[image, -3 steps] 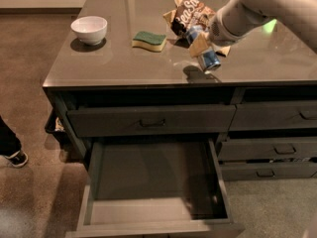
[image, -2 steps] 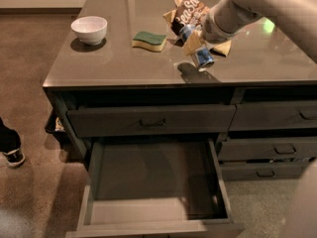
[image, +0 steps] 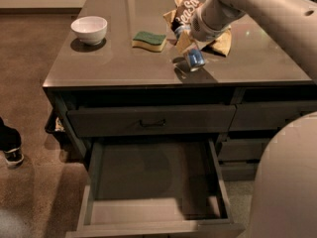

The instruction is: Pick redbull can from middle drawer and place on counter

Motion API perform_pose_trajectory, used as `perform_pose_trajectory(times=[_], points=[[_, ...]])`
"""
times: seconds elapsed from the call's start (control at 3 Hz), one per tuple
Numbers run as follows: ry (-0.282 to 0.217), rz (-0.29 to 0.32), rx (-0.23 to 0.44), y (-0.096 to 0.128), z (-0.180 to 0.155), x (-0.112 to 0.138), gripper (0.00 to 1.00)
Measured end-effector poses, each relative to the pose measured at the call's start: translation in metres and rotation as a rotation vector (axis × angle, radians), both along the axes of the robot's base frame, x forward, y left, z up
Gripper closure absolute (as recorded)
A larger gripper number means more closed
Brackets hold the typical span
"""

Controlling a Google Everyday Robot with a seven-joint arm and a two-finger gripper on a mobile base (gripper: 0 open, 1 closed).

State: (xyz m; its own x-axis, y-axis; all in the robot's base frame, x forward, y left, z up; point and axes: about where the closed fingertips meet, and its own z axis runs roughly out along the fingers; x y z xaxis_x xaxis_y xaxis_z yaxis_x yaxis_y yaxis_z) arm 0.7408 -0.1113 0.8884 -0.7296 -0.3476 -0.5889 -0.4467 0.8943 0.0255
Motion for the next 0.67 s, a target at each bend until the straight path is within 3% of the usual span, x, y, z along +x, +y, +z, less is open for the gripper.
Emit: perform_pose_trajectory(times=[0.33, 0.67], points=[[0.0, 0.001, 0.0, 0.0005, 0.0001, 0.0004, 0.0], [0.001, 0.001, 0.0, 0.0005, 0.0, 0.0004, 0.0]])
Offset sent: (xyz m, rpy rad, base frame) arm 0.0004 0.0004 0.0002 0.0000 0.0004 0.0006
